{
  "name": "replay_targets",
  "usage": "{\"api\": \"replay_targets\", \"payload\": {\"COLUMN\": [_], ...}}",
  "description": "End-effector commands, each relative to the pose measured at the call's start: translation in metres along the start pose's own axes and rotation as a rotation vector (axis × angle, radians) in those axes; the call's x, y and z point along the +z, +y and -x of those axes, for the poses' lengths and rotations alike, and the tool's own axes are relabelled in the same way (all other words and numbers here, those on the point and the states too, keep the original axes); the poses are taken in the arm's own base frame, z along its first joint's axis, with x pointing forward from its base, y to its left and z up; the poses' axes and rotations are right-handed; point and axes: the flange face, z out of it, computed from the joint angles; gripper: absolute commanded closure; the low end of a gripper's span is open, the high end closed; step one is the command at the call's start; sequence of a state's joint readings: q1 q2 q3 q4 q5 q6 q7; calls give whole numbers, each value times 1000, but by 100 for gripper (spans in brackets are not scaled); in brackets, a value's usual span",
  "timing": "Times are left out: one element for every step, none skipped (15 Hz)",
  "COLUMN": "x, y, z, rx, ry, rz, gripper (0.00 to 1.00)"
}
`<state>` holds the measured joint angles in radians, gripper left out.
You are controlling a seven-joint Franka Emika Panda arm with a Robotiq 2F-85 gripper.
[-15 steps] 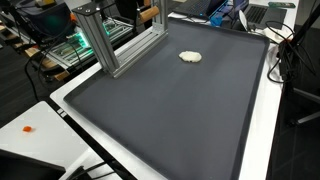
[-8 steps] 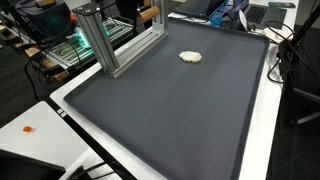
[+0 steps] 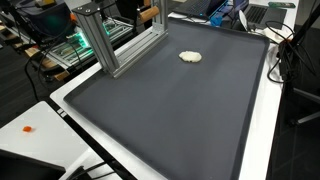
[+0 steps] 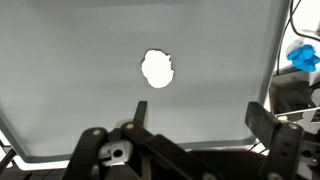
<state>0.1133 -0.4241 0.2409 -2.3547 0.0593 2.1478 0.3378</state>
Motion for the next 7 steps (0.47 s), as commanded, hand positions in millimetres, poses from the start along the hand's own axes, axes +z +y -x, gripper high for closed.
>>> {"api": "replay_targets", "payload": {"x": [5, 8, 10, 10, 10, 9, 9], "y": [-1, -1, -1, -1, -1, -1, -2], "z": [-3, -4, -5, -5, -6, -6, -6], "rx": [3, 6, 7, 7, 8, 8, 8], "ry": [0, -1, -4, -4, -3, -1, 0], "rz": [2, 2, 2, 2, 2, 1, 1], "gripper": [0, 0, 0, 0, 0, 0, 0]}}
